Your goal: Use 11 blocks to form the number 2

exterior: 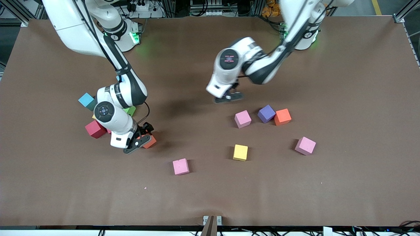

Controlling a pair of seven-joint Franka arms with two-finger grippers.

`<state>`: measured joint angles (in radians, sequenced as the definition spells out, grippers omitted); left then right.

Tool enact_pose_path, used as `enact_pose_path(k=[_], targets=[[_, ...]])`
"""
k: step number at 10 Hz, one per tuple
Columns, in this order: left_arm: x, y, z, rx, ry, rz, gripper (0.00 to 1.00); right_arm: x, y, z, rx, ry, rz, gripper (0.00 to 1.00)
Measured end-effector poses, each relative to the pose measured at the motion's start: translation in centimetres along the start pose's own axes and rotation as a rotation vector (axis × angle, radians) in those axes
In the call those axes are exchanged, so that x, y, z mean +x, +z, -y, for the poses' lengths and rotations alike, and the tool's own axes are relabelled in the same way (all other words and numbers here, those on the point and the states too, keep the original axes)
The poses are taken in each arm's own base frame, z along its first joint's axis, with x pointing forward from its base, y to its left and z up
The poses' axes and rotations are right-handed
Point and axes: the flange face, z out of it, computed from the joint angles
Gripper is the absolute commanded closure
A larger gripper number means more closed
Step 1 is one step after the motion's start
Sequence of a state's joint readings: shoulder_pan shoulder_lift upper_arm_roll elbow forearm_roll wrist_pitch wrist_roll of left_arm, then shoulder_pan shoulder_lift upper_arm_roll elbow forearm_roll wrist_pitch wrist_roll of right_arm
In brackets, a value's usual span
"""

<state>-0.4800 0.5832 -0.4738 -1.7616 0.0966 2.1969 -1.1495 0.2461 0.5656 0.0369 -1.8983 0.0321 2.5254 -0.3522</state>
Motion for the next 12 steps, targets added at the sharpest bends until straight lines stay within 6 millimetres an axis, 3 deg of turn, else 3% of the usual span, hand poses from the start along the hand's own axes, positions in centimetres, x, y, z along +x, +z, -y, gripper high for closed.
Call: enact_pose_path(k=[2, 3, 5, 7, 8, 9, 12], targets=[[-1.2, 3.6, -3.9, 0.007, 0.018, 0.004, 1.0, -0.2, 2.1, 0.4, 0.001, -0.02, -0.012, 0.26], [-2.3, 4.7, -4.9, 0.014, 0.042, 0.008, 1.0, -0.2, 2.4, 0.6, 0.003, -0.023, -0.013, 0.42], [-5.9, 5.5, -6.5, 0.027, 0.103, 0.003, 1.0, 0.0, 2.0, 0.4, 0.0, -0.022, -0.021, 0.61], [-8.2, 6.9, -7.2, 0.052, 0.149, -0.004, 0.96, -0.2, 1.3, -0.5, 0.003, -0.041, -0.011, 0.61], [-8.6, 7.9, -7.2, 0.068, 0.167, -0.009, 0.75, -0.3, 0.4, -0.9, 0.008, -0.058, 0.003, 0.61], [-8.6, 8.7, -7.1, 0.083, 0.182, -0.02, 0.01, -0.4, -1.0, -1.1, 0.015, -0.084, 0.022, 0.61], [-8.1, 8.6, -7.2, 0.086, 0.197, -0.047, 0.0, -2.4, -7.1, -3.3, 0.043, -0.169, 0.079, 0.58]])
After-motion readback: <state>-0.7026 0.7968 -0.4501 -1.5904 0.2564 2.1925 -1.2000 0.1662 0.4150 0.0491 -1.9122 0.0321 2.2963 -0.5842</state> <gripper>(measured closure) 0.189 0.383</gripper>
